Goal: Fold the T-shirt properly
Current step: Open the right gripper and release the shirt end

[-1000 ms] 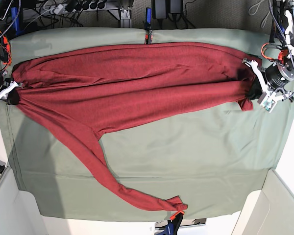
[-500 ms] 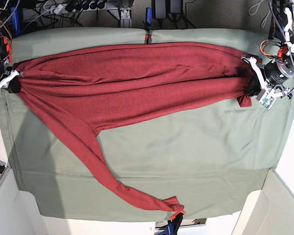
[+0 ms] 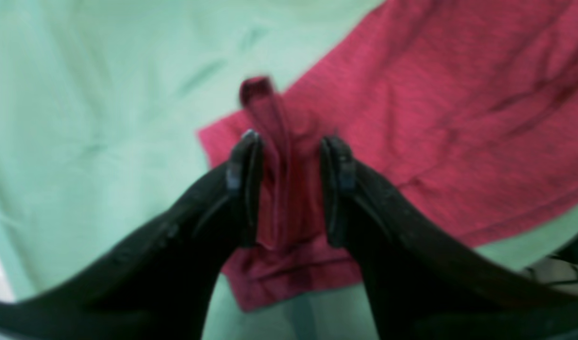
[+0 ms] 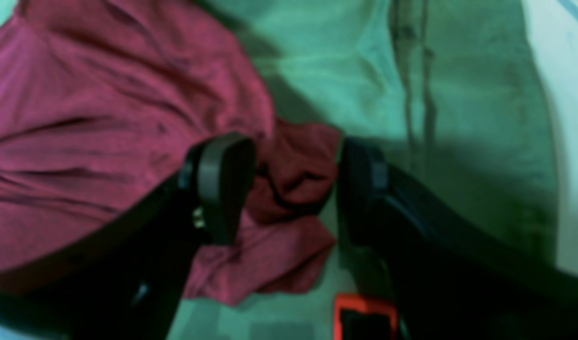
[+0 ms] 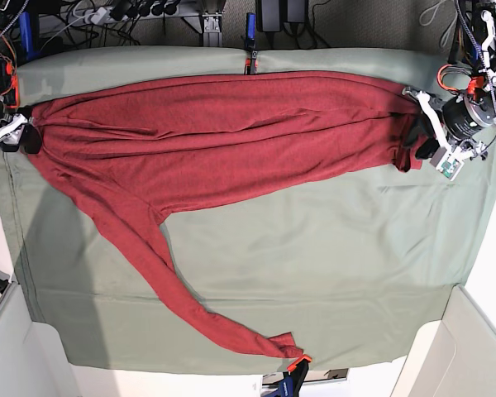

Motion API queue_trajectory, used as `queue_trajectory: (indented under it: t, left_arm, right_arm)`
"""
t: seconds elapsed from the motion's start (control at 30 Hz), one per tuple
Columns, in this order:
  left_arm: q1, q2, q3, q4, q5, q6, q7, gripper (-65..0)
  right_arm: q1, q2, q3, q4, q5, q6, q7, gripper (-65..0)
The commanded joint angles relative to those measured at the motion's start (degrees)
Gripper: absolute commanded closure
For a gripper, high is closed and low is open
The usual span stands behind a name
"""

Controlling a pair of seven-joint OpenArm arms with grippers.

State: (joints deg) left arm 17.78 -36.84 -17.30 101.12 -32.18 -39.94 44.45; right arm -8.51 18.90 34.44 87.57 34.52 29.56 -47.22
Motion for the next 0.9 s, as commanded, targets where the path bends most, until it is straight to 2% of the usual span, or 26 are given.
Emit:
queue_trajectory:
  t: [0.0,0.07,0.13,0.4,0.57,0.63,0.87]
  left_arm:
    - [-0.33,-1.14,-0.57,0.76,-2.36,-0.06,0.42,-24.3]
    - [-0.33,-1.14,-0.57,0.76,-8.02,-0.06,1.75,-24.3]
    - [-0.33,-1.16,-0.57,0.74,-10.82,-0.06,1.95,-24.3]
    - [-0.35,-1.27,-0.57,0.76,-13.64,-0.06,2.08,-24.3]
    - [-0.31,-1.29,-0.57,0.74,-14.27,-0.06,2.16,-24.3]
    - [-0.31,-1.29,-0.57,0.7,-14.27,-0.06,2.21,-24.3]
    - [-0.31,-1.27,-0.57,0.7,-14.32,-0.06,2.19,-24.3]
  right_arm:
    - [1.2,1.09,0.48,1.62,1.07,0.24,2.25,-33.4]
    - [2.64,1.05,0.48,2.69,1.11,0.24,2.89,-33.4]
    - [5.16,0.94,0.48,4.0,1.07,0.26,2.84,-33.4]
    - [16.61,0.92,-2.12,4.55,-1.07,0.2,2.64,-33.4]
    - [24.15,0.66,-11.82,-0.87,-6.43,-1.31,6.69,-33.4]
    - [27.91,-0.72,-16.33,-5.27,-10.32,-1.55,7.85,-33.4]
    - [37.38,-6.58,-29.11,-24.15,-21.18,-6.54,11.91,-33.4]
